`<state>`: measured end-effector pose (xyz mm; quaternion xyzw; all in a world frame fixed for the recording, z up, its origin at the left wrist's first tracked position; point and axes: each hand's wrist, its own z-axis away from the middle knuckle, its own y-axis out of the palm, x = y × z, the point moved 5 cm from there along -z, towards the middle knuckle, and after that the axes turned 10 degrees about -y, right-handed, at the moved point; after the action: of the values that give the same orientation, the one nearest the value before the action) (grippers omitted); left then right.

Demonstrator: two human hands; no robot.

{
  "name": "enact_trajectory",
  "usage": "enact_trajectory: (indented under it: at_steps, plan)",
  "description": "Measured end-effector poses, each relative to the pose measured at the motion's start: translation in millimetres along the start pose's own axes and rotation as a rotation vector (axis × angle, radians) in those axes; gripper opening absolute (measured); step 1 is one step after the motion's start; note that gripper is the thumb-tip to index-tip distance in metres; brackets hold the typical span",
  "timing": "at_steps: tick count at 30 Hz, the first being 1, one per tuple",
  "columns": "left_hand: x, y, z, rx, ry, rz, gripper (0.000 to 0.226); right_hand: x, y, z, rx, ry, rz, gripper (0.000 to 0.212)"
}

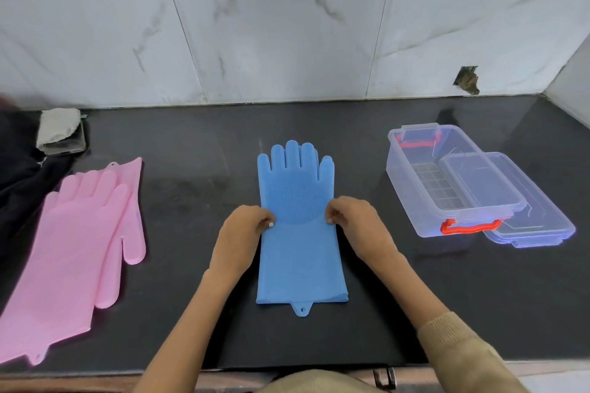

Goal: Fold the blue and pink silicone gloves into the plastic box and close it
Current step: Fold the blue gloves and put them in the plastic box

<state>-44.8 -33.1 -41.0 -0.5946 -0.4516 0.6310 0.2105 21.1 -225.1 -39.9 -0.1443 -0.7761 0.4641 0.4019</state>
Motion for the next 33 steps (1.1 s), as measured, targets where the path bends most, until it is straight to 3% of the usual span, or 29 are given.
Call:
enact_trajectory:
  at_steps: [3,7,11,16,20,25,28,30,33]
  plan:
    - [9,-3,2,0.029,0.215,-0.091,0.025,-3,-1,7,0.075,-0.109,0.085,0.013]
    - [19,-7,5,0.084,0.494,-0.323,0.055,-6,-6,15,0.226,-0.381,0.344,0.044]
    - [11,-9,2,0.052,0.825,-0.656,0.072,-7,-12,13,0.391,-0.576,0.526,0.058]
    - [6,-9,-3,0.079,1.192,-0.732,0.060,11,-16,6,0.494,-0.918,0.733,0.067]
    - [4,-7,-7,0.077,1.354,-0.708,0.045,10,-16,4,0.579,-0.961,0.762,0.065]
    - [7,-4,-12,0.096,1.351,-0.691,0.046,11,-16,4,0.461,-0.966,0.658,0.052]
    - [4,-1,-15,0.081,1.255,-0.605,0.040,10,-15,-1,0.402,-0.958,0.582,0.040]
    - [-2,0,-16,0.067,1.108,-0.523,0.027,7,-12,-6,0.464,-0.864,0.493,0.029]
    - [-6,0,-19,0.049,0.749,-0.324,0.010,-7,-11,-18,0.447,-0.601,0.442,0.033]
